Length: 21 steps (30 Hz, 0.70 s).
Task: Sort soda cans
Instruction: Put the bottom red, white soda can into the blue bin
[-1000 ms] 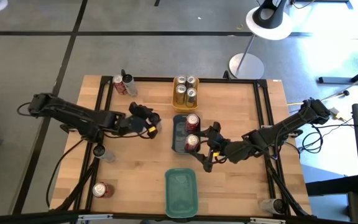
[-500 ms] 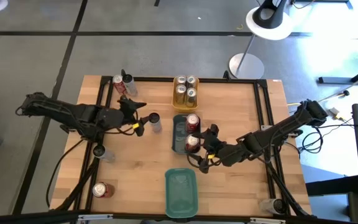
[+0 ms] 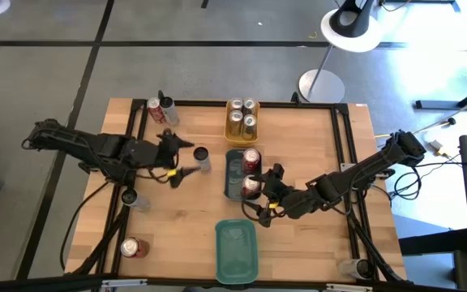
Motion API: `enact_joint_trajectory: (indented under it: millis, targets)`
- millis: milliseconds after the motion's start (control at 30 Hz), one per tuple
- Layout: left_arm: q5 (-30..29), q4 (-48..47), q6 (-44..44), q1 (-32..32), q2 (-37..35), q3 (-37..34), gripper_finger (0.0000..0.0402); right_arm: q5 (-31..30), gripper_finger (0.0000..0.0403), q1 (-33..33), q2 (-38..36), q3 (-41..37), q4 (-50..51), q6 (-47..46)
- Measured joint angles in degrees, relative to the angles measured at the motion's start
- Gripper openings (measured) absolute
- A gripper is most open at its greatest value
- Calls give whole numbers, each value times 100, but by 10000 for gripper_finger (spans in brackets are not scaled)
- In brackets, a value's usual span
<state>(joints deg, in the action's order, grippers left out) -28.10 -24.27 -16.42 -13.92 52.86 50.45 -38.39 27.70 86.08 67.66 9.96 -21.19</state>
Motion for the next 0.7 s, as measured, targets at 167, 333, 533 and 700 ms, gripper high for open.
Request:
enact_joint_trajectory:
  millis: [167, 333, 533, 700]
  targets:
    - [955, -72, 464, -888, 10, 90, 393, 2, 364, 0, 0, 0, 12, 0]
    - [1512, -68, 7, -1733, -11, 90, 397, 2, 364, 0, 0, 0, 10, -15]
    - [1526, 203, -1374, -2256, 15, 92, 393, 1, 364, 0, 0, 0, 6, -206]
    - [1525, 923, -1806, -2426, 67, 92, 393, 4, 364, 0, 0, 0, 6, -443]
